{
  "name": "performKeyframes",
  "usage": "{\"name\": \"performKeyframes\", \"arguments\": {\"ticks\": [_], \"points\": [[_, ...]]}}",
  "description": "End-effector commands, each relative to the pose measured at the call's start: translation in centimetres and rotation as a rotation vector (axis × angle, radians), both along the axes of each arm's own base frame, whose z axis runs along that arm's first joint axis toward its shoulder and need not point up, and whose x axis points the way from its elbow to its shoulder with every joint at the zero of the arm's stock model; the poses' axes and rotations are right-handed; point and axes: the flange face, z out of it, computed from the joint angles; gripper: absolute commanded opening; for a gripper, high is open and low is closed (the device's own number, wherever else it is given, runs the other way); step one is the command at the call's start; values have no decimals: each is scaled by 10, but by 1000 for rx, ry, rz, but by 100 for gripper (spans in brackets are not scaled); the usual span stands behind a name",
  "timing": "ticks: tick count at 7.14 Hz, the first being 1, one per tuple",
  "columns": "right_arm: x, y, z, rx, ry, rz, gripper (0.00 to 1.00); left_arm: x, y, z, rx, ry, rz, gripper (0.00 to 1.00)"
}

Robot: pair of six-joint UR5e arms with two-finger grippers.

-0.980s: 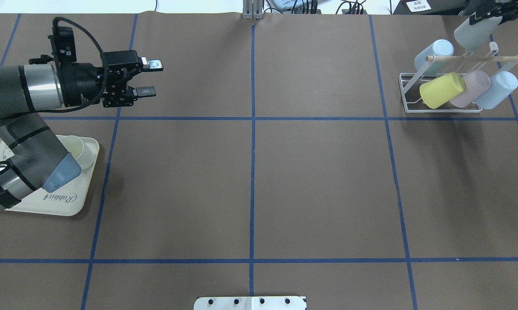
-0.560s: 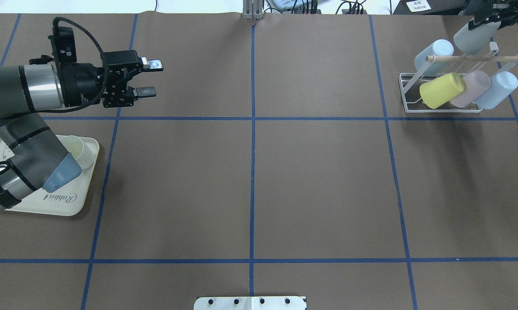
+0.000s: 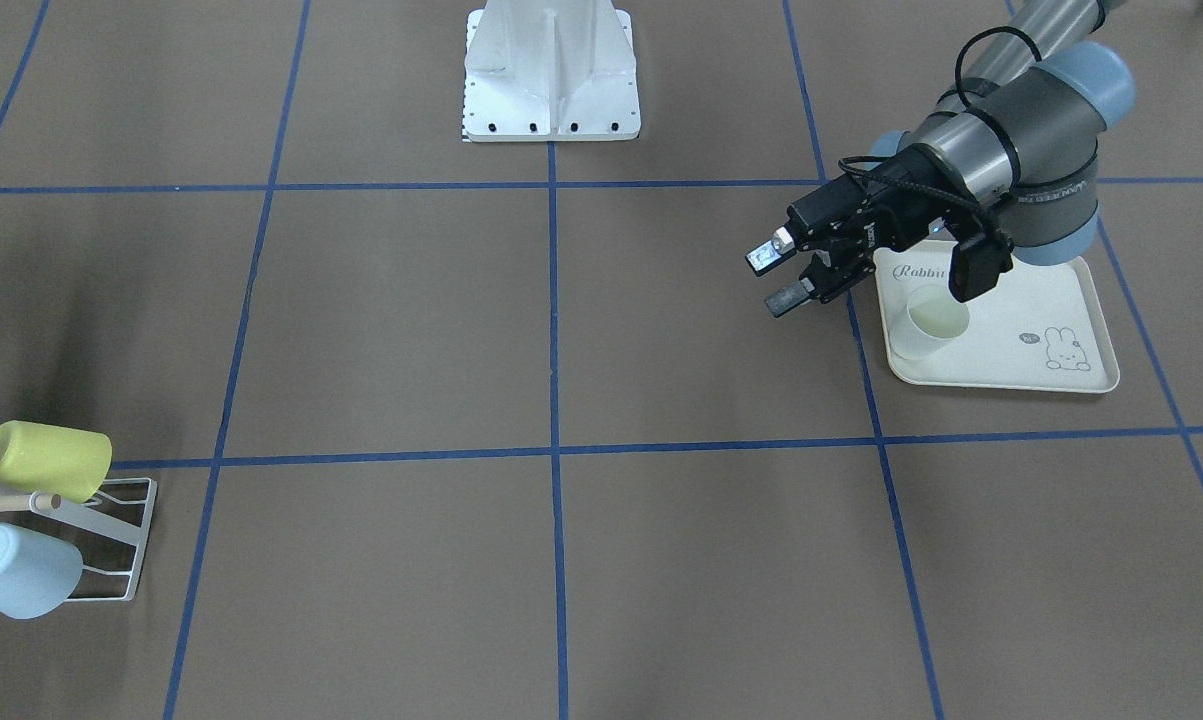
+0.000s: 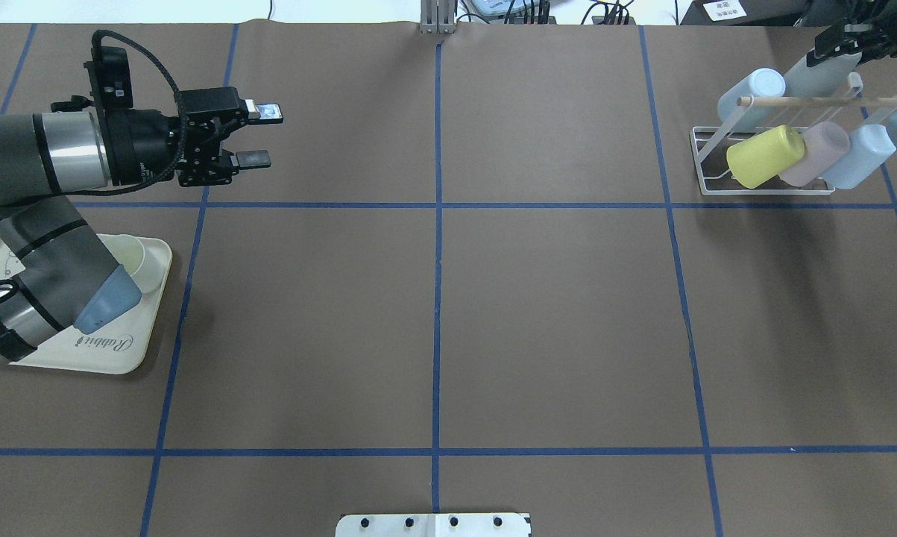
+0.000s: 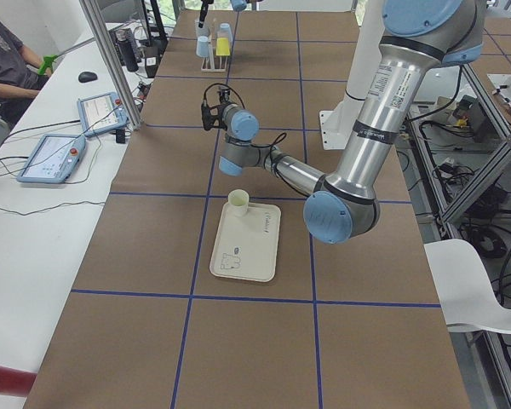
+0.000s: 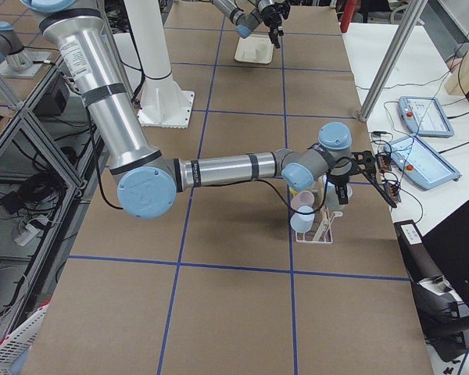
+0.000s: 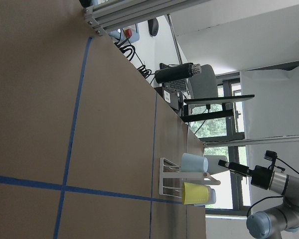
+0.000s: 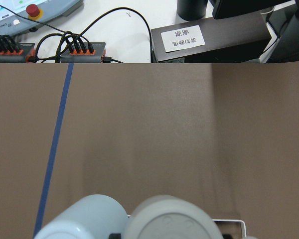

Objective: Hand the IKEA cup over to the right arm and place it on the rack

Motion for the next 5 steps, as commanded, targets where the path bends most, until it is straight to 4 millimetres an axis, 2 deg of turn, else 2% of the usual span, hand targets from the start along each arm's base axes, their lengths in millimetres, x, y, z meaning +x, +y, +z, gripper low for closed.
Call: {"name": "performKeyframes", "arguments": {"ticks": [1,3,4,5], "points": [[-11,0,5,-4,17,-4,98,-2,1,-4,5,5,2,100],[-12,-4,-3,-1,14,-6,98,-10,-6,4,-19,-31,-13,100],[-13,-4,-11,6,5,-7,98,-36,-12,23,-34,-67,-16,100],[-12,-4,-21,18,-5,-8,98,-65,-22,34,-7,-126,-9,100]]}}
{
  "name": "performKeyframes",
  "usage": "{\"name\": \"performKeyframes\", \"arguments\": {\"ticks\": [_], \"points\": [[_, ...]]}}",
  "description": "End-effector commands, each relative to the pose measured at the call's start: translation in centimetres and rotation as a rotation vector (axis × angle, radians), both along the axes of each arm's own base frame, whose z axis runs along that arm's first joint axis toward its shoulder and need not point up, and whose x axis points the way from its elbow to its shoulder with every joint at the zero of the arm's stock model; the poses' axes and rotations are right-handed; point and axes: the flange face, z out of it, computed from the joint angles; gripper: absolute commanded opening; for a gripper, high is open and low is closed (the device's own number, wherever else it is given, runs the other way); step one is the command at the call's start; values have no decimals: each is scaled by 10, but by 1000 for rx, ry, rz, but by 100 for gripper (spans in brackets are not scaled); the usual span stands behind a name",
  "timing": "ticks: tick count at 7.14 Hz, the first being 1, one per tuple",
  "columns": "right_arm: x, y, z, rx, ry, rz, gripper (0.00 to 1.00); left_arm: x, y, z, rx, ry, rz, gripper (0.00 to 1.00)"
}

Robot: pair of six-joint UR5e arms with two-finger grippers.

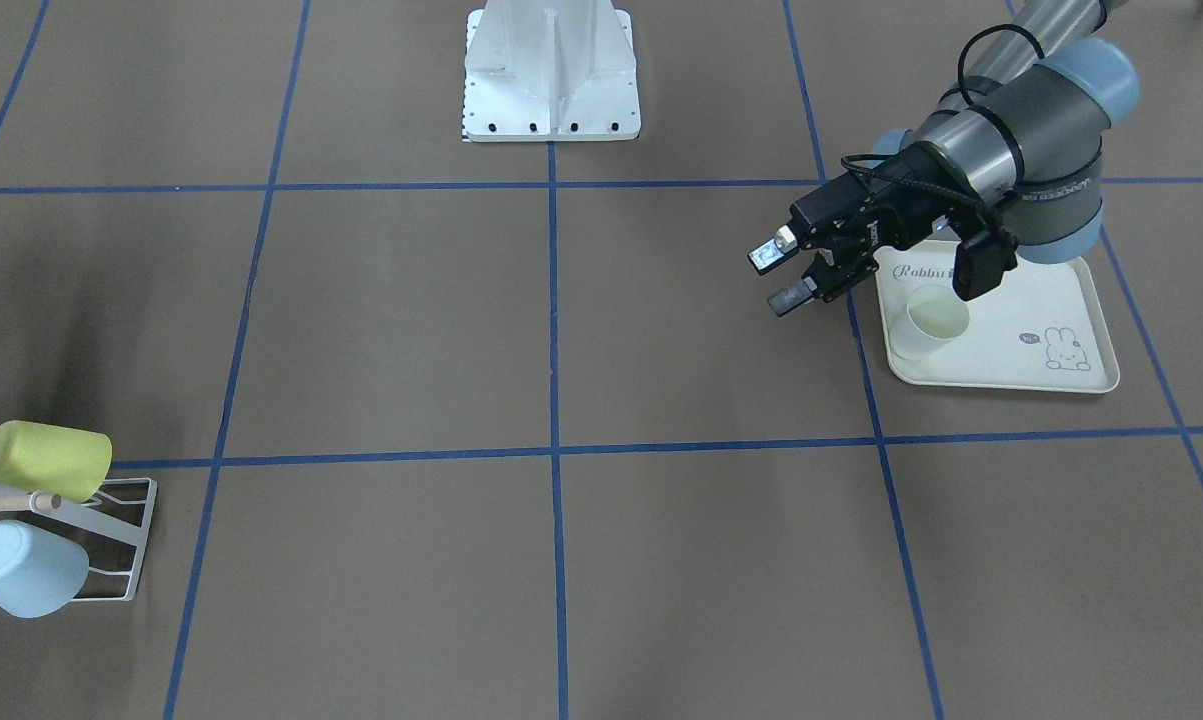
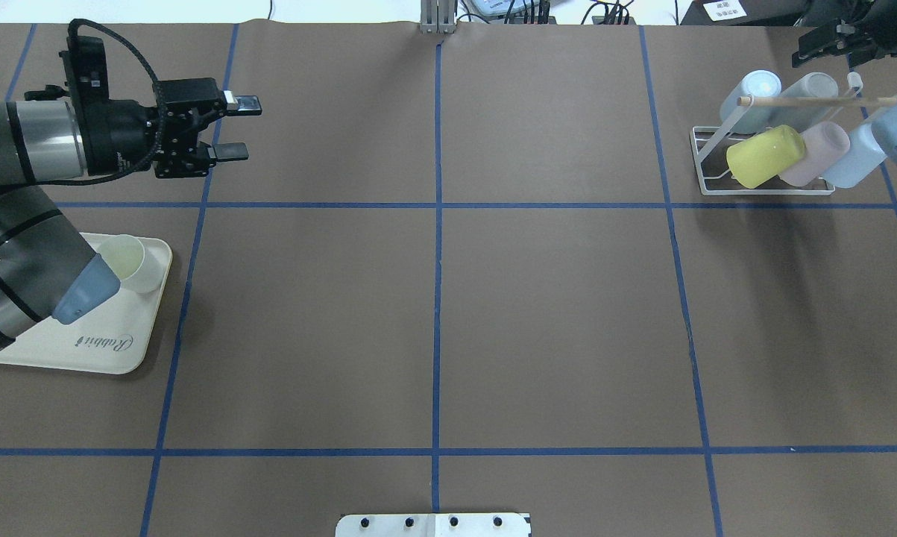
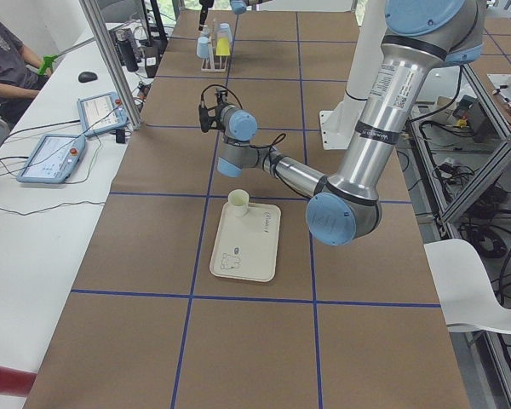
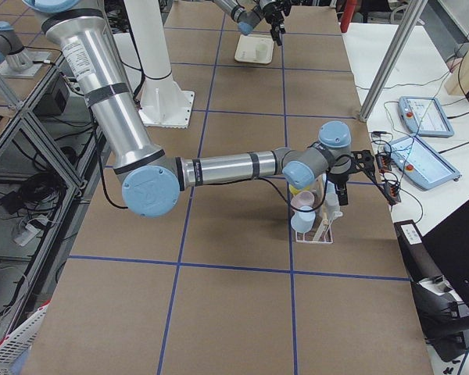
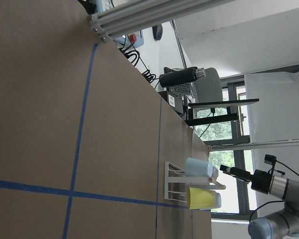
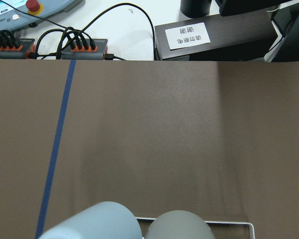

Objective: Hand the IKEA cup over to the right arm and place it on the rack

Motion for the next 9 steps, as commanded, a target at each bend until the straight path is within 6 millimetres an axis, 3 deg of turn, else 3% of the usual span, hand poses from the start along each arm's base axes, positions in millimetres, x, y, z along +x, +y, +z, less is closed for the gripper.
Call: {"name": "performKeyframes", "arguments": {"ticks": [1,3,5,6,7,8,9], "points": [[5,2,-22,22,-38,-7,98,-61,-12,47,67,-171,2,100],[10,11,-28,21,-72,-15,98,-106,-29,88,120,-379,-62,100],[14,29,-29,17,-89,-5,98,-105,-41,116,167,-599,-30,100],[17,41,-27,18,-92,-5,98,-108,-44,119,159,-673,-4,100],[18,43,-27,17,-94,-4,98,-108,-44,114,145,-757,42,100],[15,43,-32,4,-115,-2,98,-113,-26,117,127,-840,103,100],[16,48,-43,11,-139,-15,98,-112,-11,136,75,-891,155,100]]}}
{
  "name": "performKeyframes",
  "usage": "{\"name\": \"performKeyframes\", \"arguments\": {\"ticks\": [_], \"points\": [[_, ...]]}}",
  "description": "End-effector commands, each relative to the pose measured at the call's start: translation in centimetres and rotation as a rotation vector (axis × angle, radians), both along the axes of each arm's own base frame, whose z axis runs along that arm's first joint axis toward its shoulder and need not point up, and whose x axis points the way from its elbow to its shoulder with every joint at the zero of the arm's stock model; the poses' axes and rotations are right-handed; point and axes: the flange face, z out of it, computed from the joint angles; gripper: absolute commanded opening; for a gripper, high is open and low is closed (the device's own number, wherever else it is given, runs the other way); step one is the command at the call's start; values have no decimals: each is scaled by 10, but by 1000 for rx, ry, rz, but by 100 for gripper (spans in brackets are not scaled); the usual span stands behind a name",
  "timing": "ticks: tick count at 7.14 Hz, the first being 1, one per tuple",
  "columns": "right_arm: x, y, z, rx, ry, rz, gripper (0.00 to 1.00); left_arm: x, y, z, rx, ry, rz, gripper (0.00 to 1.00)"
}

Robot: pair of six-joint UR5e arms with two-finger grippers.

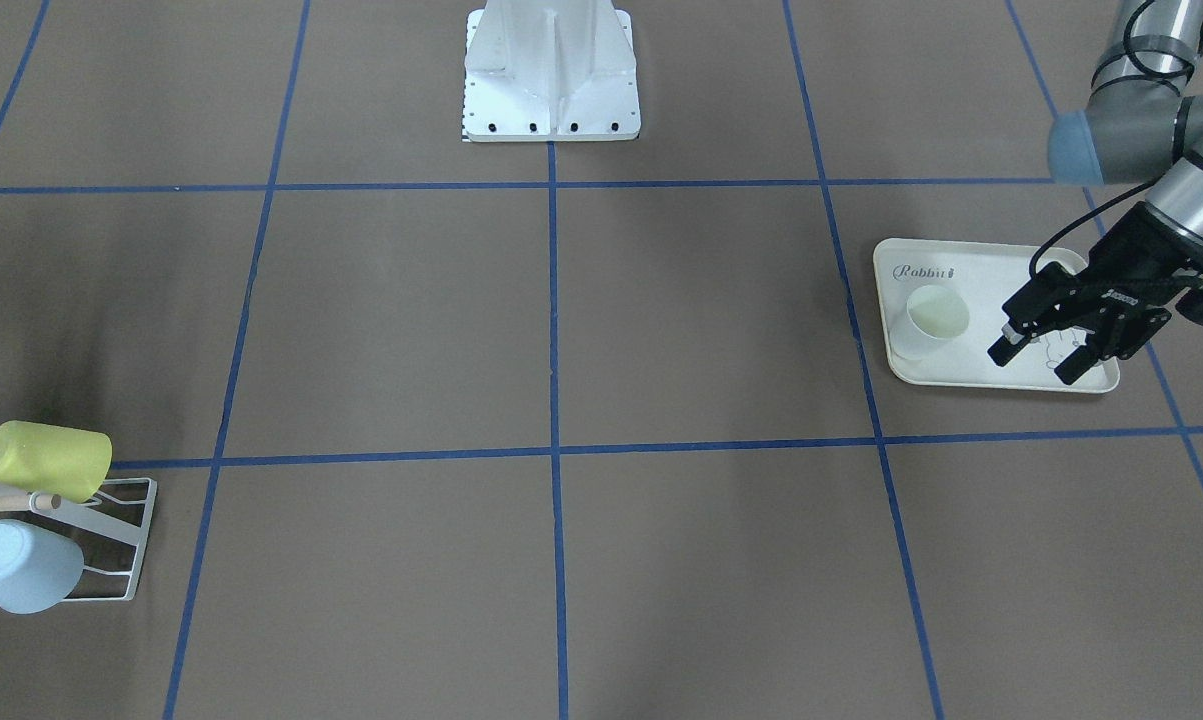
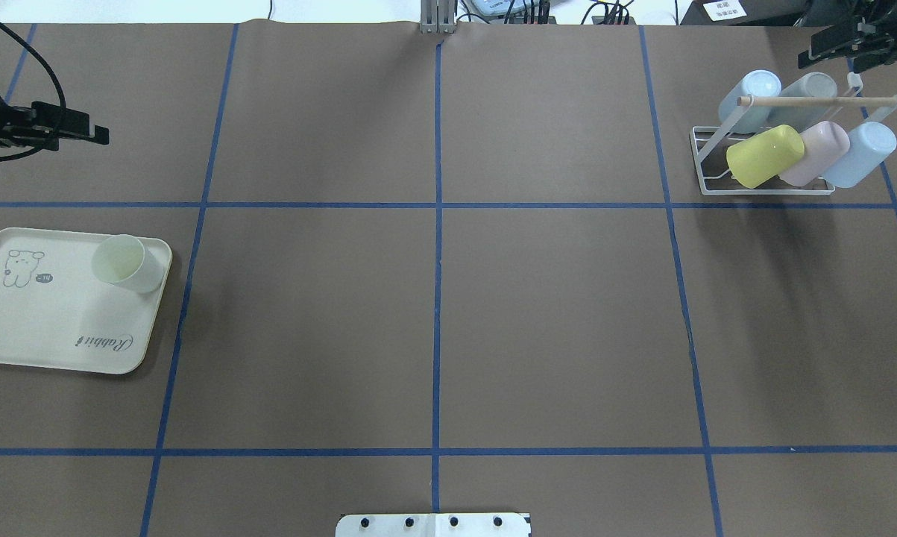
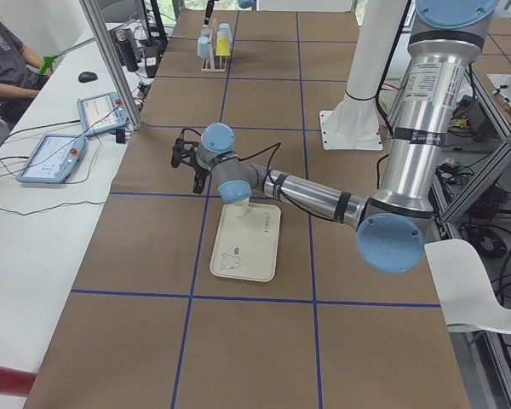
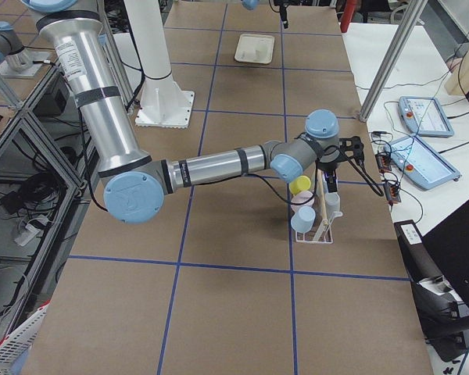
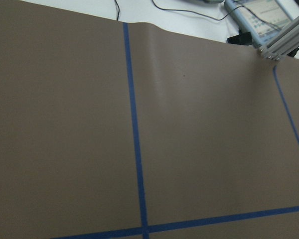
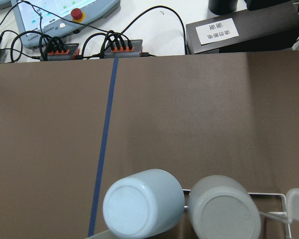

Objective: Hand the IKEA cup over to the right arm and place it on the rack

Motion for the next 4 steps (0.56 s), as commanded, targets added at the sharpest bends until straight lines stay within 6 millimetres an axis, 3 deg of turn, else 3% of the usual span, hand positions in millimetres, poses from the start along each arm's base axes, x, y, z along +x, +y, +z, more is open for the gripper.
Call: {"name": "performKeyframes", "arguments": {"ticks": [1,3,4], "points": [[0,13,-16,-9,-53,-10,98,8,32,35,-94,-99,67,100],[4,27,-24,-18,-75,6,98,50,48,43,-121,-108,142,100],[5,31,-25,-16,-77,6,98,57,51,44,-121,-110,156,100]]}}
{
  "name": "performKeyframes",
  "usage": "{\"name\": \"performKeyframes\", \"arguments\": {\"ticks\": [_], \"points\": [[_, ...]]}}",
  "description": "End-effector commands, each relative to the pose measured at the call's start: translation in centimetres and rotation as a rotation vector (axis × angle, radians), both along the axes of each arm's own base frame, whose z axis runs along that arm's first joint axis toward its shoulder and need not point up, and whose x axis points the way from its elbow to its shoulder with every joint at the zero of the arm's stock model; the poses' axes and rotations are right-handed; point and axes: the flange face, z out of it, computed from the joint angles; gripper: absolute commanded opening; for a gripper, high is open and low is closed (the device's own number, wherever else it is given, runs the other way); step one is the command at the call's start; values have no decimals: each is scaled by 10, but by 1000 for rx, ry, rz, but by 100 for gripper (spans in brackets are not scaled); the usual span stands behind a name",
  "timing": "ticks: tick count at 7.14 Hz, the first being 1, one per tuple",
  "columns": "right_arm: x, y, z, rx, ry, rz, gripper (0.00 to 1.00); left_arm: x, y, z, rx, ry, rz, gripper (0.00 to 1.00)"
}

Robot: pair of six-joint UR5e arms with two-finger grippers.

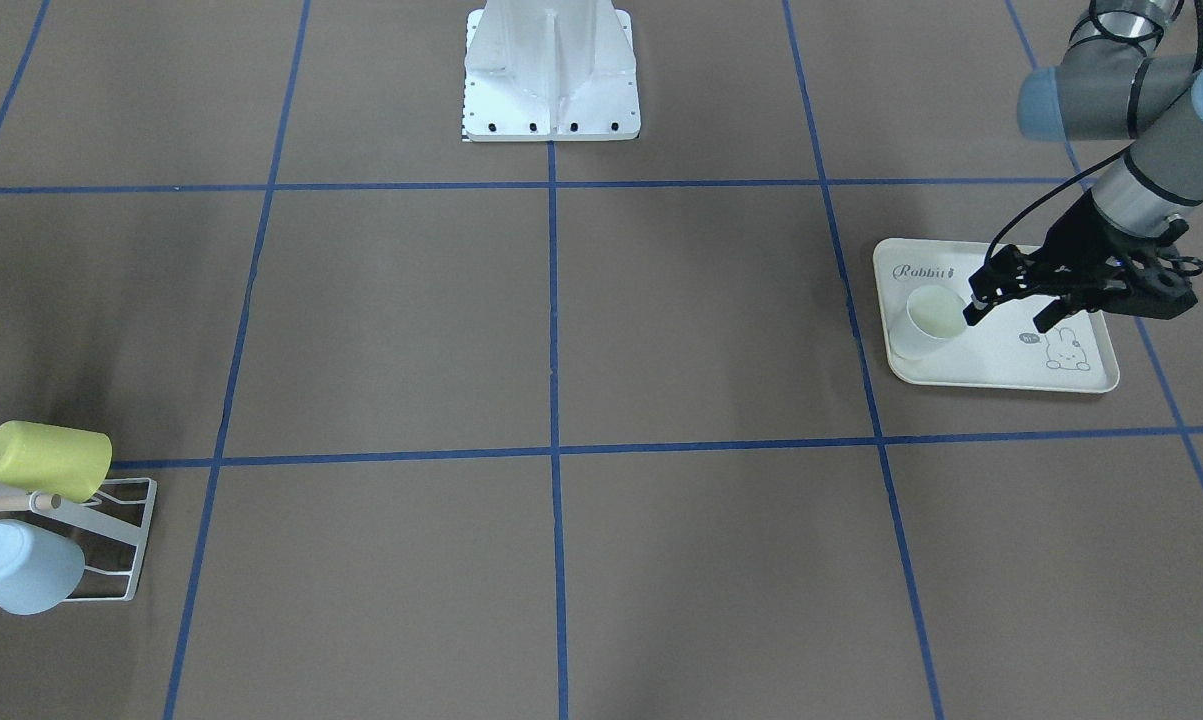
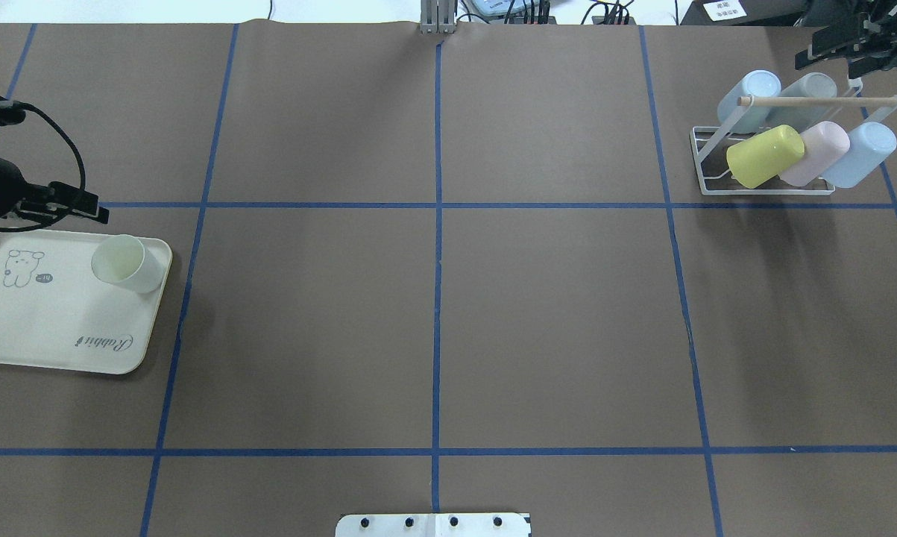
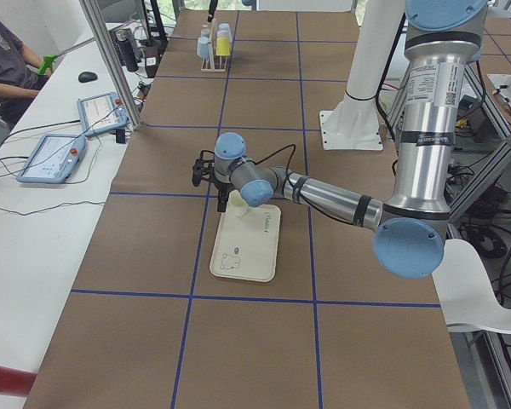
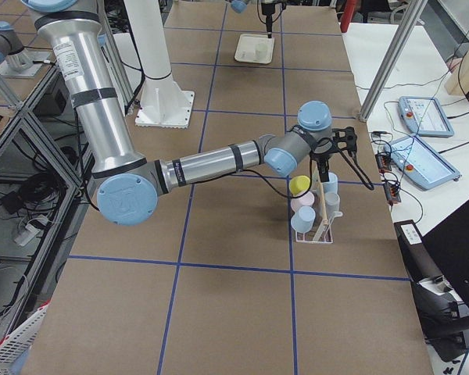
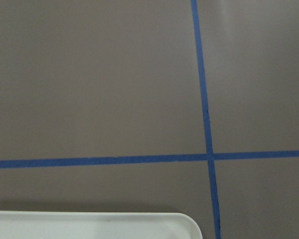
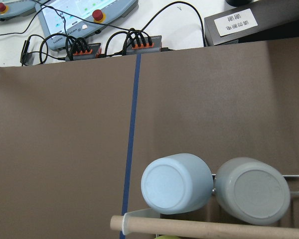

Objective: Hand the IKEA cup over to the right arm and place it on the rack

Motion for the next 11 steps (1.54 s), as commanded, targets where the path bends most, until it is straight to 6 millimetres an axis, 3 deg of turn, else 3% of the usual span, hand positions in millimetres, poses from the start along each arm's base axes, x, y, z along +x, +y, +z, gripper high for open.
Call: {"name": "performKeyframes", "arguments": {"ticks": [1,3,4,5,6,7,8,9,10,11], "points": [[2,7,-1,0,-6,1,98,21,10,10,-26,-17,39,100],[2,10,0,-1,-10,-3,98,47,15,22,-57,-59,34,97],[2,10,-1,-1,-10,-3,98,52,13,29,-64,-72,32,64],[2,10,0,-2,-10,-3,98,52,12,31,-66,-75,31,18],[1,11,0,-2,-10,-5,98,51,13,33,-68,-78,32,0],[1,11,0,-2,-10,-5,98,51,13,32,-62,-77,35,0],[1,11,1,-4,-9,-5,98,46,16,12,-35,-47,38,0],[1,11,0,-6,-12,-2,98,30,18,-15,-4,-15,25,0],[1,12,-8,-17,-33,2,98,0,16,-43,-58,19,21,0],[0,12,-14,-22,-43,9,98,-20,9,-93,-100,59,14,0]]}}
